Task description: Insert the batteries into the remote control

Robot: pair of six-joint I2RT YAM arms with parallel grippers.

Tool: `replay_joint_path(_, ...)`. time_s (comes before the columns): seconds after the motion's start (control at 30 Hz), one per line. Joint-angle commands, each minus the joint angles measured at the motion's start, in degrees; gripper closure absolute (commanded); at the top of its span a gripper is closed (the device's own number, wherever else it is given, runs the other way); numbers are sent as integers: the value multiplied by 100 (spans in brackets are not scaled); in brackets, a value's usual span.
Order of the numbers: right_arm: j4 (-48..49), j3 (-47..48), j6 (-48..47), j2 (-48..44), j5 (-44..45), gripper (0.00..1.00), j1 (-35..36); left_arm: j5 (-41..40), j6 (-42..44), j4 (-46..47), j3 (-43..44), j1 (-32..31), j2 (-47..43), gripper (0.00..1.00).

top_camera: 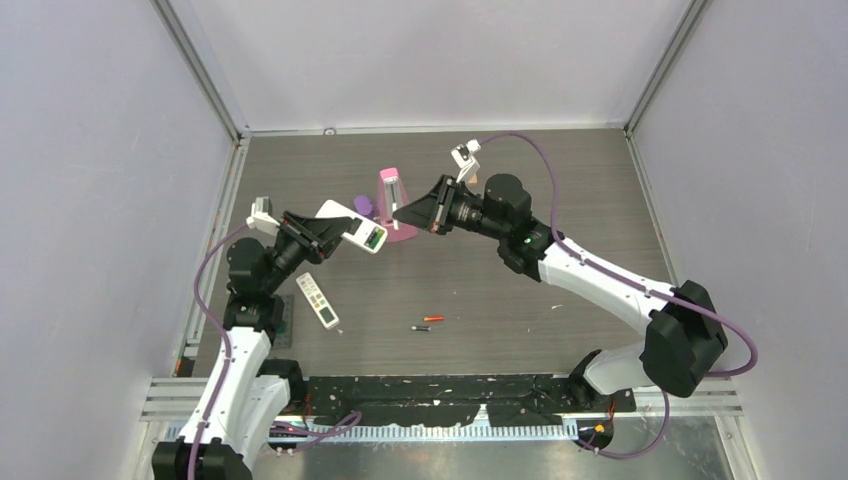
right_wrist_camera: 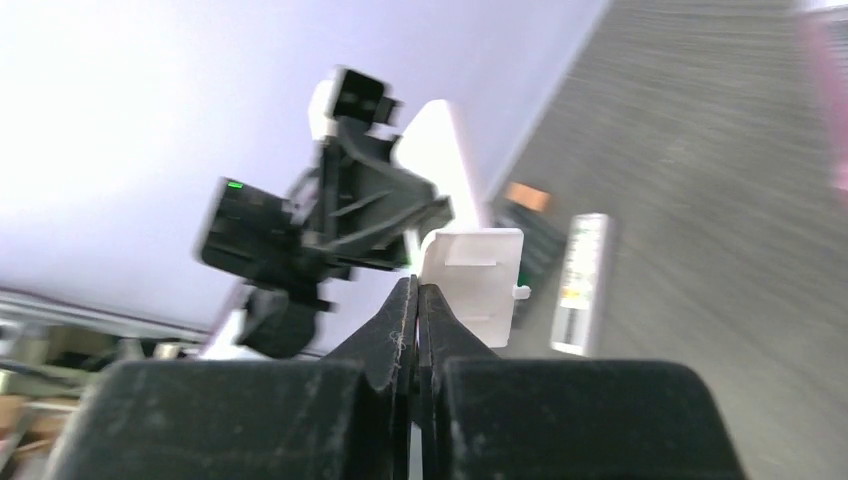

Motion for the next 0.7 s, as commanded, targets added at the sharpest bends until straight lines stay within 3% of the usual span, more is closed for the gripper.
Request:
replay_joint_path(0.0, 1512, 18, 1872, -282, 486, 95, 399, -319, -858, 1276, -39, -89, -30, 100)
replay_joint_path(0.17, 2055, 71, 2639, -243, 1128, 95, 777, -742, -1203, 1432, 13, -248, -176, 100)
replay_joint_path(0.67, 2111, 284, 2801, -108, 1607, 94, 1125, -1282, -2031, 1203, -33, -405, -729, 100)
